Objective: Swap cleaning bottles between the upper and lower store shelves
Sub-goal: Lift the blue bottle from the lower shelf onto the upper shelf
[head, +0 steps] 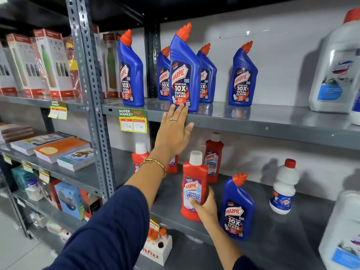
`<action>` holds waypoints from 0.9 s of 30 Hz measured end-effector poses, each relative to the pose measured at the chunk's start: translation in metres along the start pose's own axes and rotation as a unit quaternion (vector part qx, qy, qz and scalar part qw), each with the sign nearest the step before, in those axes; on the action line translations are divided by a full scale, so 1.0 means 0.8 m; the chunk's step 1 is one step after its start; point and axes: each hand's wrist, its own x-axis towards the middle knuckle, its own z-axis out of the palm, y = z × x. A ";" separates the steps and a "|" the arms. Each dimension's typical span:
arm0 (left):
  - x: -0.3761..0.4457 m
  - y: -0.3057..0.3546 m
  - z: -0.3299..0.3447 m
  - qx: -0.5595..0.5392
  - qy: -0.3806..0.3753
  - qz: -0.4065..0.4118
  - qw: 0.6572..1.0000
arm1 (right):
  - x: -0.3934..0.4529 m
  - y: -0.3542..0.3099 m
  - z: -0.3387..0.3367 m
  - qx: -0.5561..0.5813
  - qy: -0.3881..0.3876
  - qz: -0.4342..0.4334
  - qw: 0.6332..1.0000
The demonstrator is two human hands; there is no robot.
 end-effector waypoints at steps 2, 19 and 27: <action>-0.005 0.015 0.004 -0.018 0.019 -0.012 1.000 | -0.008 -0.004 -0.006 -0.047 0.024 -0.055 0.997; 0.001 0.137 0.036 -0.013 0.016 0.065 0.998 | -0.041 0.005 -0.136 -0.227 0.181 -0.193 0.937; 0.000 0.141 0.044 -0.021 0.029 0.067 0.997 | -0.034 0.018 -0.149 -0.256 0.136 -0.096 0.952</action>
